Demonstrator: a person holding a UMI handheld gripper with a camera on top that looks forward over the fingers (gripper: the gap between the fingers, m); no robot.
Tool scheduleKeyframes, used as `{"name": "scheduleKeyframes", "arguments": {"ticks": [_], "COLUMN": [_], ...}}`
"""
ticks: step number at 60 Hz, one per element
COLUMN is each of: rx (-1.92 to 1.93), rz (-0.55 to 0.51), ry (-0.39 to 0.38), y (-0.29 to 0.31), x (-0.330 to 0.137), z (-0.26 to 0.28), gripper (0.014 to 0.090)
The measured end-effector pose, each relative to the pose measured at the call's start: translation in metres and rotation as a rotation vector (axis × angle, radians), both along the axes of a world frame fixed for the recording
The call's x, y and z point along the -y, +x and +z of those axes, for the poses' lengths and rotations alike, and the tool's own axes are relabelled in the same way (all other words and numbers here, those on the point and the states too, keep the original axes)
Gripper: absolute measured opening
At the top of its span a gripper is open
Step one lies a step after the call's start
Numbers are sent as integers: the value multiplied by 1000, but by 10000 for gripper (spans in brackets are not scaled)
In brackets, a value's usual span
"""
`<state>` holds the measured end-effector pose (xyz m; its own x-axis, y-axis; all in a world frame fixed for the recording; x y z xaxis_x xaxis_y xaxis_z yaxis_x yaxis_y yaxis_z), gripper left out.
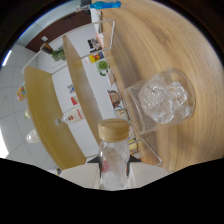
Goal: Make me a cup of Mount Fuji.
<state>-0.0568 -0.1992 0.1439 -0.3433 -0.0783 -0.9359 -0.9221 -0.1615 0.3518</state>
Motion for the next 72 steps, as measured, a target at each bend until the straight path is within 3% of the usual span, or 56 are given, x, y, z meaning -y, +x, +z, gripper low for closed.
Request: {"name": "scheduleKeyframes", "arguments": {"ticks": [19, 43, 57, 72], "rx": [45, 1228, 1726, 1849], "rz": [20, 52, 171, 292], "ry": [-4, 108, 90, 15], "y": [-2, -10, -34, -35], "x": [2, 10, 4, -2], "z": [2, 50, -7, -65], "gripper": [381, 385, 384, 384]}}
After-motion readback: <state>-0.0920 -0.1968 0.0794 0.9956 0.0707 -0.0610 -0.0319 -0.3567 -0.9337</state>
